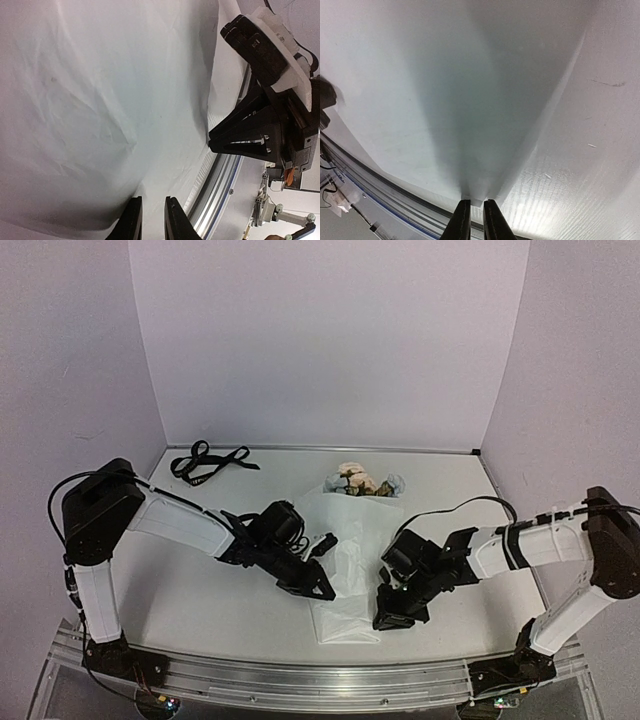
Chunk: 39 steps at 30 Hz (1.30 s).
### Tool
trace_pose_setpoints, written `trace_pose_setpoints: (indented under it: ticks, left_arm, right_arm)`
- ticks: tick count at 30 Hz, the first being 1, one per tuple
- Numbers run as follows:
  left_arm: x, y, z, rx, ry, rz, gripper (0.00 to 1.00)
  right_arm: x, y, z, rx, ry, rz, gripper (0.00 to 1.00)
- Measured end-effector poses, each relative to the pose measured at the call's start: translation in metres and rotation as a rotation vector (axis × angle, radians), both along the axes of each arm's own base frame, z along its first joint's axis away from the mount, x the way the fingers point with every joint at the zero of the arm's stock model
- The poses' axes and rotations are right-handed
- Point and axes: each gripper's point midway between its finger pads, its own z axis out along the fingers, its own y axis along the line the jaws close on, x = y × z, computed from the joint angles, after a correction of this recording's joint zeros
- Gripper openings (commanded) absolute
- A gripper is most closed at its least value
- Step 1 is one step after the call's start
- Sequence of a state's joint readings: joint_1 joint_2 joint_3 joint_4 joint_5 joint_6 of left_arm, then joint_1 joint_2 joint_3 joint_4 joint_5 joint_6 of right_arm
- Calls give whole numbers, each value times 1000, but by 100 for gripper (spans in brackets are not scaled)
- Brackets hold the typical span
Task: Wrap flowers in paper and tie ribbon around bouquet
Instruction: Press the fold line of the folded bouquet.
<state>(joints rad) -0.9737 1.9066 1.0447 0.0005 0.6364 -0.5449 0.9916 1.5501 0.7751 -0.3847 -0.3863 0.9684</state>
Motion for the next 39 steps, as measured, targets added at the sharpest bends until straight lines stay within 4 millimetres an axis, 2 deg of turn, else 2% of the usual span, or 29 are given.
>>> trace_pose_setpoints:
  ticks: [6, 16, 26, 33, 39]
  left_arm:
    - [-3, -3, -12, 16, 25, -19, 18]
    - [-4, -7, -15, 24, 19, -37, 17]
    - [-5, -6, -18, 29, 16, -52, 17]
    - [-7, -4, -21, 42, 21, -57, 17]
    - [-7, -4, -21, 51, 23, -62, 17]
  right_arm:
    - [-5, -8, -8, -25, 13, 2, 11]
    - [-7, -9, -4, -21, 5, 16, 8]
    - [-10, 2, -3, 17, -13, 41, 6]
    - [-13, -1, -21, 19, 0, 19, 4]
    - [-12, 2, -20, 53, -10, 6, 5]
